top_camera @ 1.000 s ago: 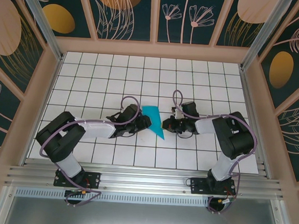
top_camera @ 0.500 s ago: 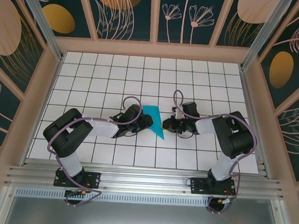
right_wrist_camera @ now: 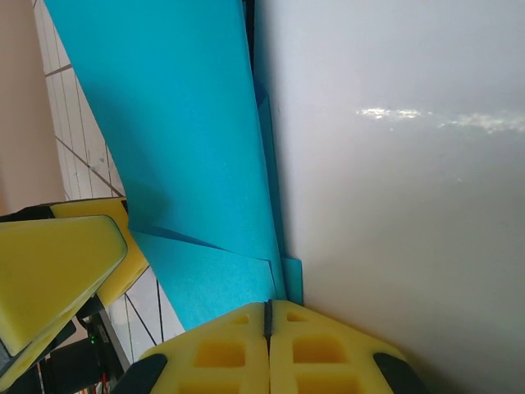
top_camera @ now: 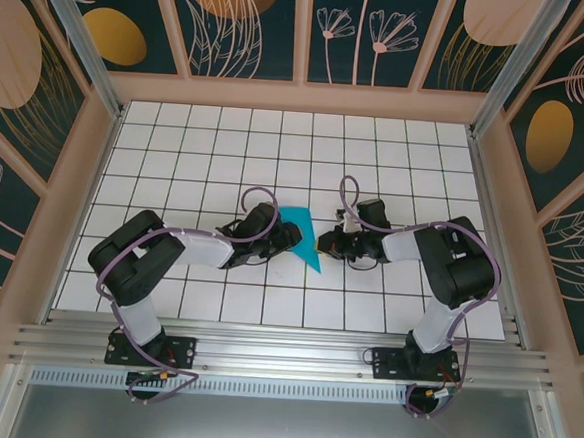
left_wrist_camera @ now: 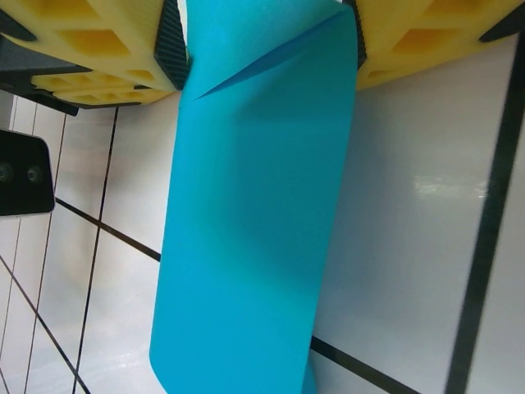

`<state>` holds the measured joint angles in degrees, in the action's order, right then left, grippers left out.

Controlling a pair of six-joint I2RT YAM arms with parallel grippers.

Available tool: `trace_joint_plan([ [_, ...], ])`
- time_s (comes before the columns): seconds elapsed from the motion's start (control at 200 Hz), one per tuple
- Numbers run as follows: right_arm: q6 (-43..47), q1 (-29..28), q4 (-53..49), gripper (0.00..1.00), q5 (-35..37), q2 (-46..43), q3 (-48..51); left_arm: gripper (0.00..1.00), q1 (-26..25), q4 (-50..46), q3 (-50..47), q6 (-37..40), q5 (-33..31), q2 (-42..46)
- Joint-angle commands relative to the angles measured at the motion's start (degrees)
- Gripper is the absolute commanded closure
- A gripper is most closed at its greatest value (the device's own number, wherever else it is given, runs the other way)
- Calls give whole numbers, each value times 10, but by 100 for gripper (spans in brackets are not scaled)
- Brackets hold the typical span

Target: Fold a paper plane with a square sheet of paper (pick it up from the middle)

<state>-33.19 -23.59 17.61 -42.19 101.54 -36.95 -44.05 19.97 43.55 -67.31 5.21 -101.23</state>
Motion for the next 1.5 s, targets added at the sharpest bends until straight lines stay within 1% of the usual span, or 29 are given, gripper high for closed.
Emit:
trace_joint_plan([
  [0.0, 15, -1, -18, 93, 60, 34, 13, 48, -2, 49, 34, 13, 41, -22],
  [0.175, 15, -1, -21, 92, 64, 39, 7, 49, -2, 47, 40, 24, 43, -23],
  [0.335, 15, 0, -26, 92, 70, 42, 0, 54, -2, 33, 45, 25, 32, -21],
  [0.355, 15, 0, -26, 92, 70, 42, 0, 56, -2, 24, 46, 26, 25, -19],
  [0.405, 14, -1, -27, 91, 72, 39, -1, 64, -2, -2, 50, 30, 12, -15],
  [0.46, 14, -1, -27, 91, 75, 36, -1, 69, -2, -31, 59, 37, -1, -16],
  [0.59, 15, -4, -26, 89, 75, 22, -6, 82, -2, -77, 81, 52, -6, -30],
  [0.631, 16, -6, -29, 88, 78, 12, -7, 87, -2, -93, 90, 52, -9, -37],
  [0.766, 21, -11, -34, 84, 115, -56, 4, 96, -2, -130, 118, 54, -1, -54],
  [0.826, 26, -13, -25, 81, 136, -98, 21, 97, -2, -139, 118, 52, 0, -59],
  [0.871, 29, -16, -17, 76, 160, -129, 37, 97, -2, -145, 118, 52, 0, -61],
  [0.896, 31, -17, -14, 75, 175, -147, 45, 97, -2, -149, 135, 52, -1, -61],
  [0.986, 53, -24, 9, 69, 215, -193, 80, 97, -2, -169, 145, 56, -8, -58],
  [1.036, 76, -39, 33, 65, 238, -214, 104, 97, -2, -176, 151, 60, -9, -57],
  [1.101, 119, -73, 74, 62, 277, -233, 132, 97, -2, -181, 156, 62, -8, -56],
  [1.191, 186, -154, 108, 60, 354, -246, 151, 97, -2, -185, 161, 63, -5, -57],
  [1.251, 223, -192, 137, 60, 391, -246, 164, 97, -2, -185, 161, 62, -4, -56],
  [1.311, 253, -216, 172, 59, 424, -243, 178, 97, -2, -186, 162, 61, -4, -54],
  [1.351, 276, -229, 195, 58, 428, -240, 188, 96, -2, -186, 163, 60, -2, -55],
  [1.371, 291, -239, 206, 57, 446, -236, 192, 96, -2, -186, 163, 60, -1, -55],
  [1.441, 325, -260, 217, 55, 463, -220, 189, 96, -2, -186, 166, 60, 4, -58],
  [1.496, 343, -271, 200, 54, 470, -198, 172, 96, -2, -187, 167, 59, 6, -60],
])
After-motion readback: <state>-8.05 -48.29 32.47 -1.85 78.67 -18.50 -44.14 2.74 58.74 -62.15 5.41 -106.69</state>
